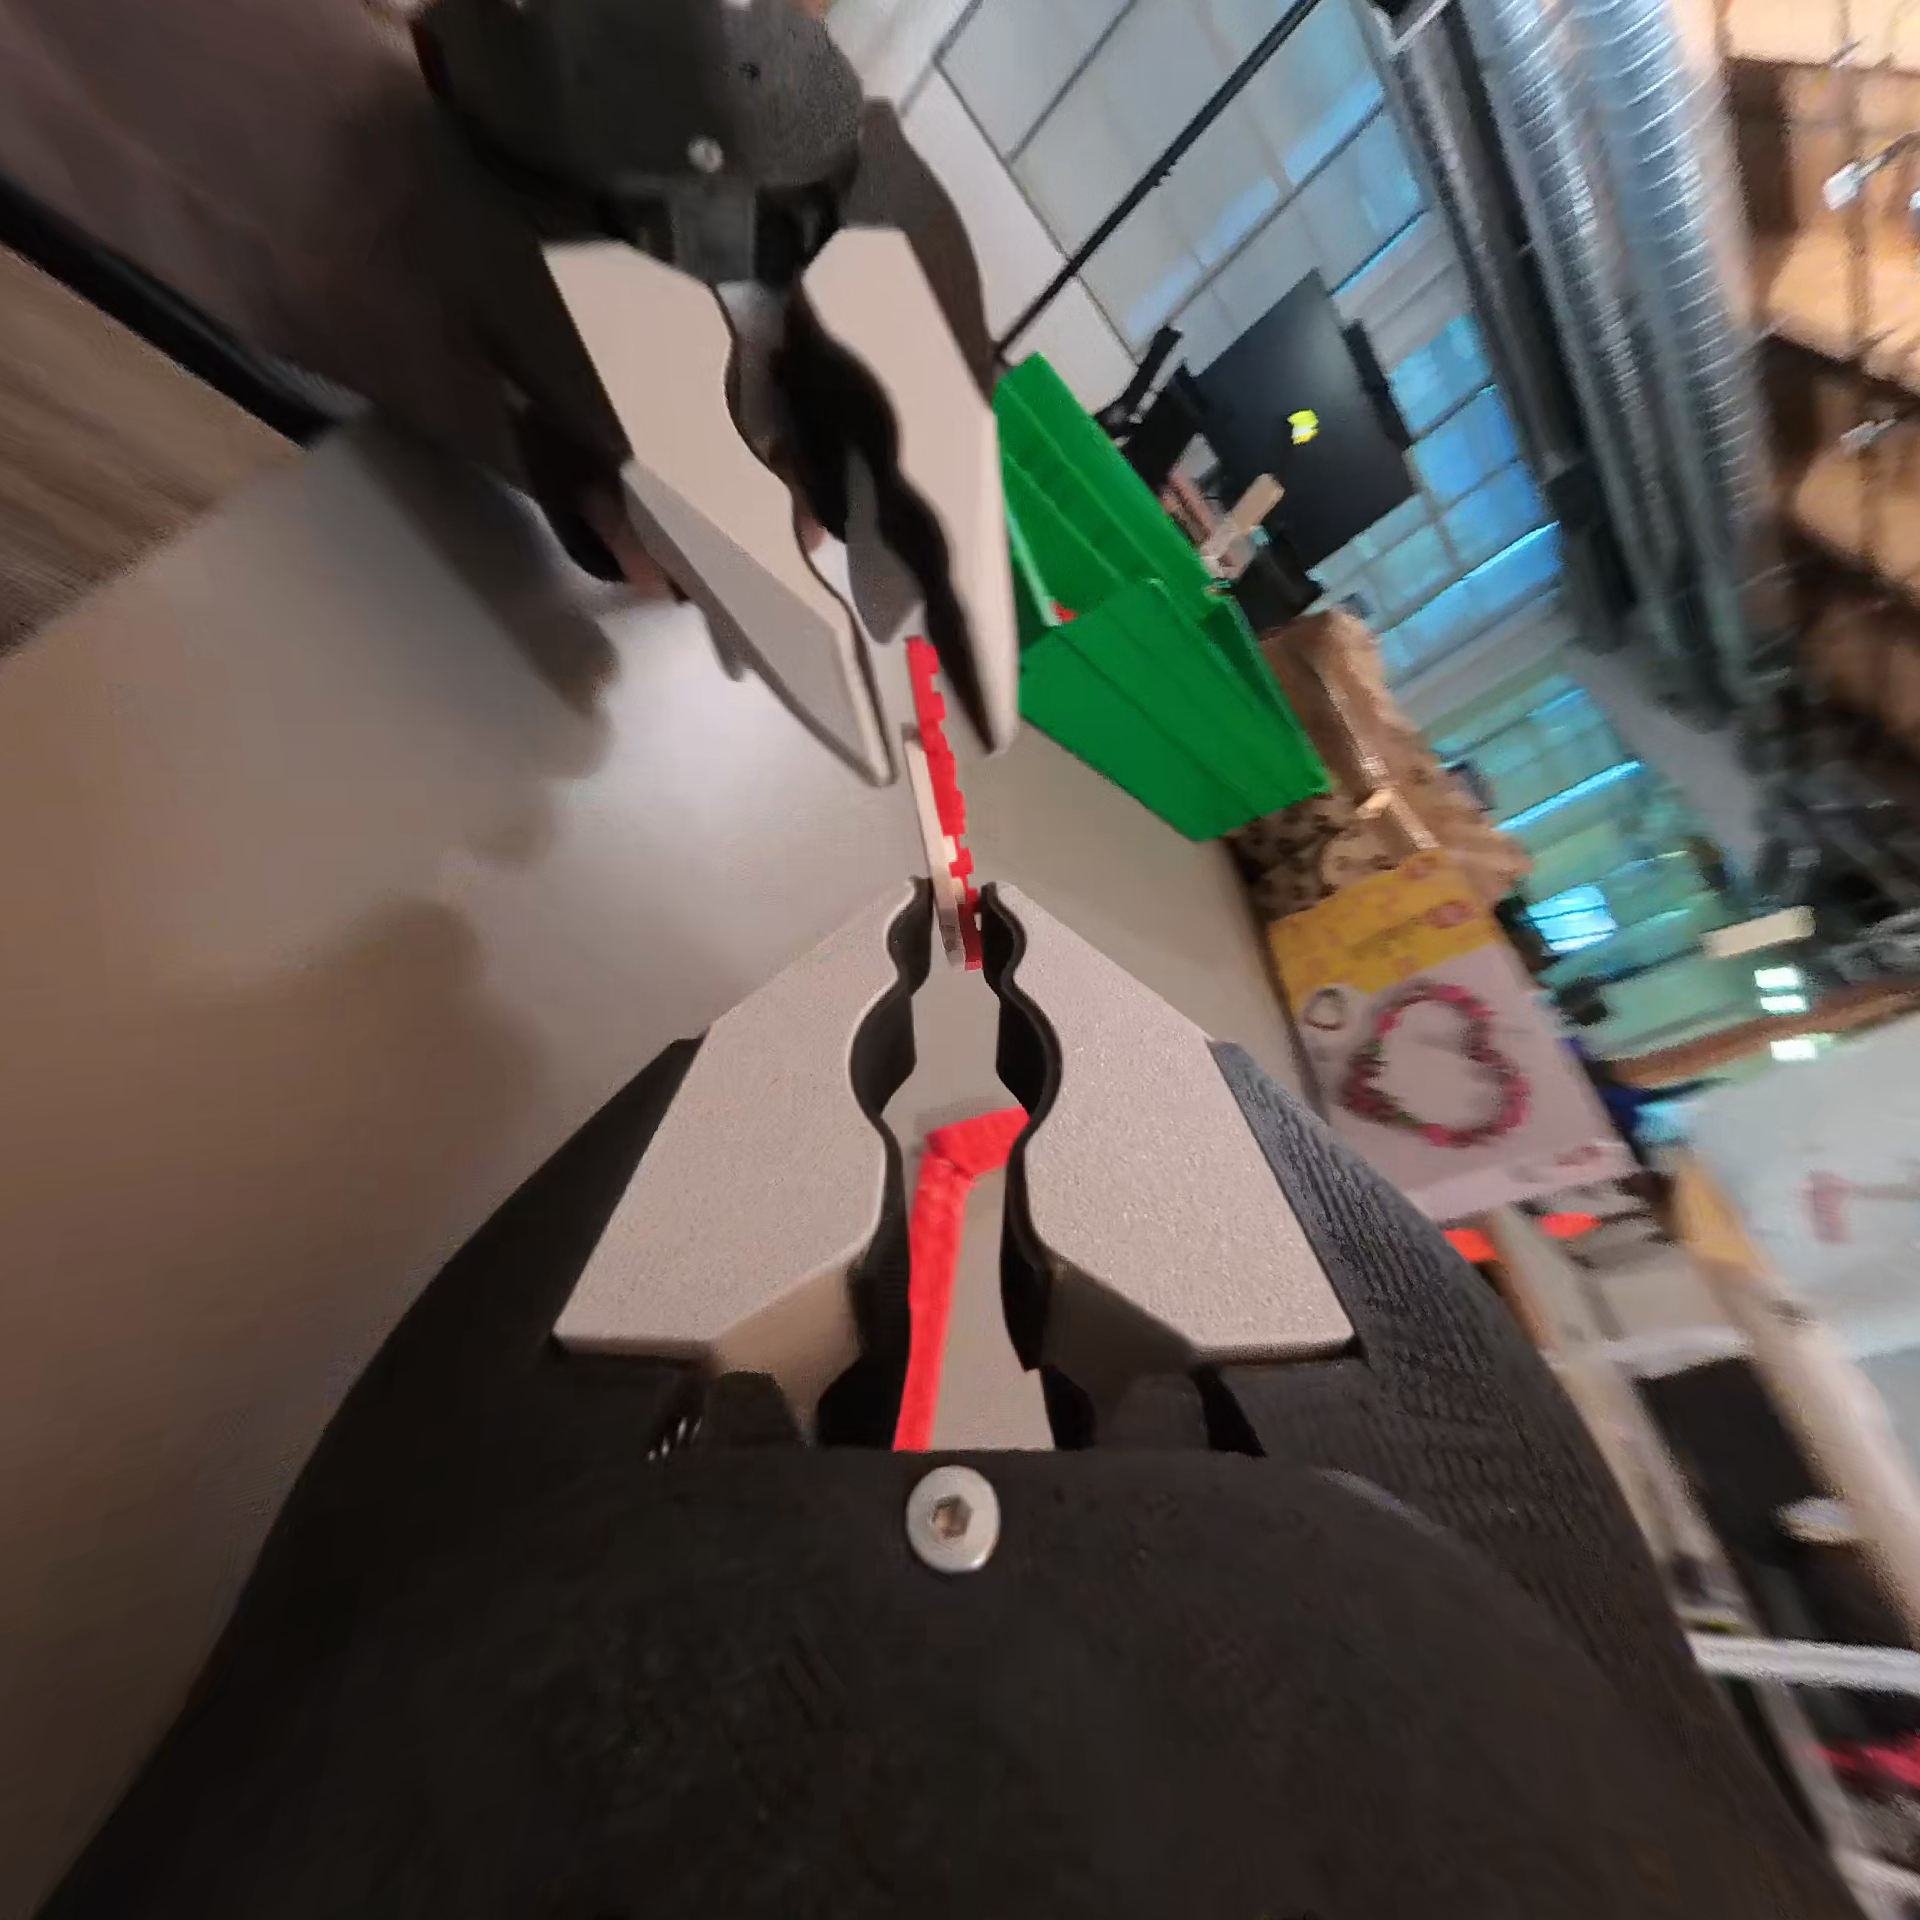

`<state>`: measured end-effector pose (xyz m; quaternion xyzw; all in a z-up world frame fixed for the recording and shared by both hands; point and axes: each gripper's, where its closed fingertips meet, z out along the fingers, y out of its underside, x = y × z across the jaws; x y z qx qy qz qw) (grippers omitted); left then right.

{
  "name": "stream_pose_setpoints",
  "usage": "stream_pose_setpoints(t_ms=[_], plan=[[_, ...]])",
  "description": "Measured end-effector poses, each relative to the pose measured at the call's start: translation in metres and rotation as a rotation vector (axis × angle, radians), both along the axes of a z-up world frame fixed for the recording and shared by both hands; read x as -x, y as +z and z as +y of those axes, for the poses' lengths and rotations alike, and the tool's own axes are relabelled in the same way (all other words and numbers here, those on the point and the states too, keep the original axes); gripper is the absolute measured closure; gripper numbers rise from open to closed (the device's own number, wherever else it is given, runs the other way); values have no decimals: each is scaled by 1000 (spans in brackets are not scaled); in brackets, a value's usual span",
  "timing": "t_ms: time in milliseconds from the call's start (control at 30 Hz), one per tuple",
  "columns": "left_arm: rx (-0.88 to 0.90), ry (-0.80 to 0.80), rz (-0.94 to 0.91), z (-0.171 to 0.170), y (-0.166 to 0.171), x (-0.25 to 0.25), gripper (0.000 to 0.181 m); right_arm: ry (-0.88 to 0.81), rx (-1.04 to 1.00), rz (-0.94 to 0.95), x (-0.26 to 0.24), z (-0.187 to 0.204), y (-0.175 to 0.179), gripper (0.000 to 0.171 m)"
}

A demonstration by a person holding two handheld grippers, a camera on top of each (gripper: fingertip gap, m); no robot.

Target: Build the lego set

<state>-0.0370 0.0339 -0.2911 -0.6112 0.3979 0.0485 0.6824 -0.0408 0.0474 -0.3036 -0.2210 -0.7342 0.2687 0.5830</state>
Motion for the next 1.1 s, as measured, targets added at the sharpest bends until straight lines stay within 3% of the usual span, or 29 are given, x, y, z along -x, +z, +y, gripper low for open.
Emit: stream_pose_setpoints(t_ms=[67, 167, 367, 600, 800, 967, 1033, 1100], plan=[[99, -5, -83, 4, -5, 0, 128, -49, -123, 57, 1, 5, 4, 164], [189, -23, -235, 8, -4, -2, 122, -97, -290, 159, 1, 5, 15, 164], [196, -78, -443, 6, 13, -2, 148, -148, -525, 284, -1, -1, 30, 164], [170, -73, -402, 4, 12, 2, 163, -144, -565, 283, 0, -4, 29, 165], [100, 17, -311, 10, 9, 13, 163, -172, -163, 190, -21, 31, 41, 144], [101, 29, -243, 11, -2, 7, 163, -160, 447, -343, -53, 54, -5, 142], [109, 10, -217, 11, -6, 0, 163, -181, 529, -501, -69, 53, -25, 142], [107, 0, -184, 10, -10, -5, 163, -205, 564, -501, -73, 51, -28, 144]])
